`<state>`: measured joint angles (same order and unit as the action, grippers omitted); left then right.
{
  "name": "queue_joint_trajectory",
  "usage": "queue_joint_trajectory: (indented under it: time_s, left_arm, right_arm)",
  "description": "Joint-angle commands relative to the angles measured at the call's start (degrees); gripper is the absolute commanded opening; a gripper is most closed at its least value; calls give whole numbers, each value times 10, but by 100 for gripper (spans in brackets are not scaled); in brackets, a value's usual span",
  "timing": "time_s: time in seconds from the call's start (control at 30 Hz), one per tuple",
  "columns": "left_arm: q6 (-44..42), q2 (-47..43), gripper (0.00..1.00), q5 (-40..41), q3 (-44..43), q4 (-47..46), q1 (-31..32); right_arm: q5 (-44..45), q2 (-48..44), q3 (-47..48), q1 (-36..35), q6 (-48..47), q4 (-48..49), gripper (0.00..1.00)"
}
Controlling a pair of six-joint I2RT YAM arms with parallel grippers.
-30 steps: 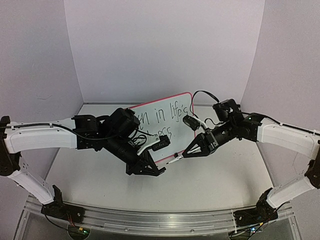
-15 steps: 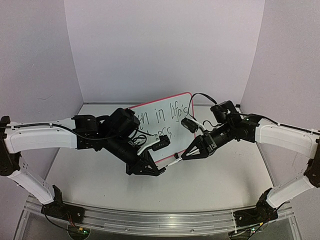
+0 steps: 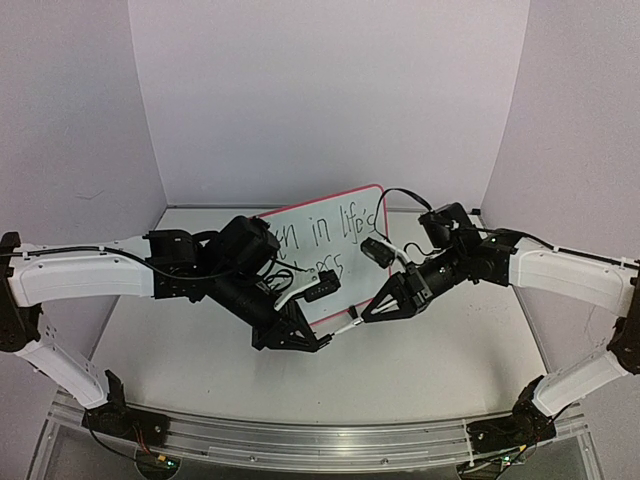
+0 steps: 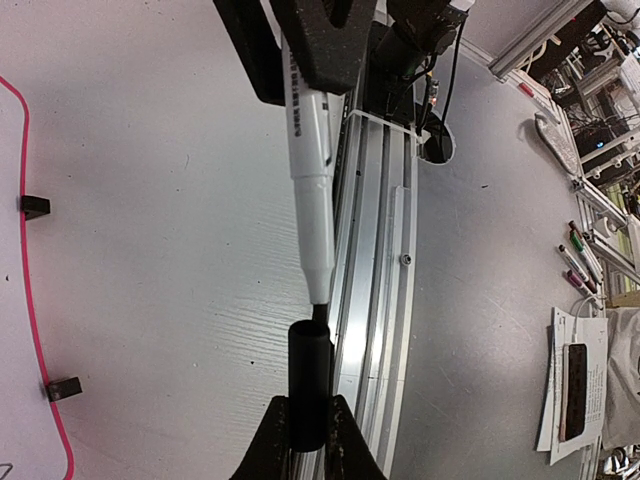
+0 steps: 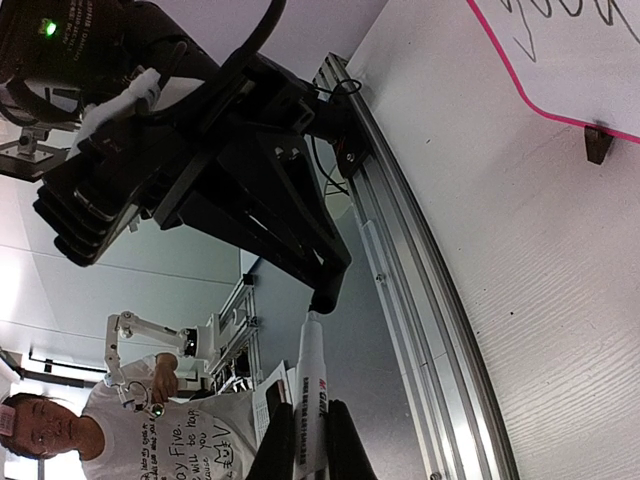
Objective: Write a sentence on the whiteboard
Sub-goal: Insert the whiteboard marker without the cap into the pen cap.
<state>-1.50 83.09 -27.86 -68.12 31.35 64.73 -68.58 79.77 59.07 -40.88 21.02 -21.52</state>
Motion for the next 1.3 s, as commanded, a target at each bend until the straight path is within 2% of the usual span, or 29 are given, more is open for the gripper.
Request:
queue_joint_trajectory:
  time_s: [0.0,1.27]
  left_arm:
    - [-3,-13,0,0,-24,-20,0]
    - [-26,17,0,-41,-61,-7,0]
  right_arm:
    - [-7,8,-4,-5,-10,6,0]
    - [8,33,19,-18,-18,6,0]
